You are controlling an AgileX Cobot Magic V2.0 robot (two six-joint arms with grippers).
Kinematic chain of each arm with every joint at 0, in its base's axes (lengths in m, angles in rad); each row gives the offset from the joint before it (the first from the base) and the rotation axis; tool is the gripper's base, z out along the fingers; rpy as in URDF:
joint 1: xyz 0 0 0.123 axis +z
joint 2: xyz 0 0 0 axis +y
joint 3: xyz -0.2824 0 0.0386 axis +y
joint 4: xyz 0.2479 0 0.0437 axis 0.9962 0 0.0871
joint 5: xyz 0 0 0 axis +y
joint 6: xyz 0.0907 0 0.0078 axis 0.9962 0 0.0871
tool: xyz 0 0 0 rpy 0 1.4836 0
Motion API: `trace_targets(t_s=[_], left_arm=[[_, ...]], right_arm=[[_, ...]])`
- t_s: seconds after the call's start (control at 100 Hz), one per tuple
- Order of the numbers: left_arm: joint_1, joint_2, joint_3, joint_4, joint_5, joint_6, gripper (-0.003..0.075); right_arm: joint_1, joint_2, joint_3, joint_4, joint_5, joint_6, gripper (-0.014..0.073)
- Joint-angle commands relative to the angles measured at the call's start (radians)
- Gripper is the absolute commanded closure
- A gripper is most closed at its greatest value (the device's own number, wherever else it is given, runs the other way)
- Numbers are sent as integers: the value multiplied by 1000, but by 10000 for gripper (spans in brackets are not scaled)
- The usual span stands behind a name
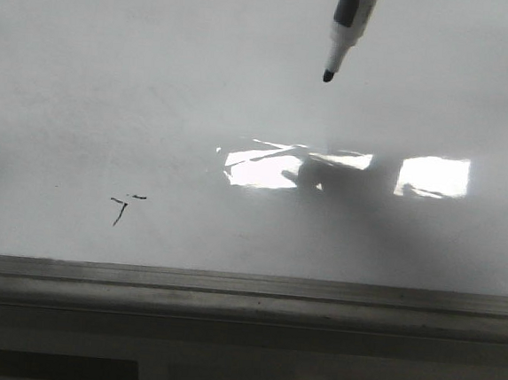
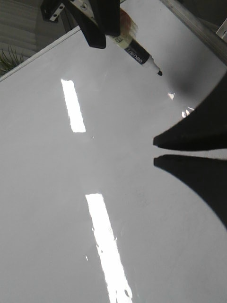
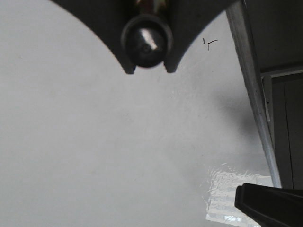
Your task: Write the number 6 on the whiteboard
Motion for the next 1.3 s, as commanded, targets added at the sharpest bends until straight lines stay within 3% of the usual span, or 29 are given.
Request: trace_targets(t_s=[0.0,0.11,0.47,1.01,1.14,1.29], left_arm=[[3,0,-27,-3,-8,-6,741],[3,0,-27,-3,-6,-6,741],[3,0,-27,-3,-4,-6,741],[3,0,-27,-3,-4,-6,741],[3,0,-27,-3,-4,-6,741],[3,0,-27,-3,-4,-6,741]], right_arm=[[3,-1,-41,23,-54,-19,638],[3,-3,-41,23,-105,-47,638],[7,-5,-41,23,-72,-60,636],[236,-59,-29,10,-125,-61,636],[260,-86,6,-159,-245,0,636],[302,-86,49,-625,-424,461,636]])
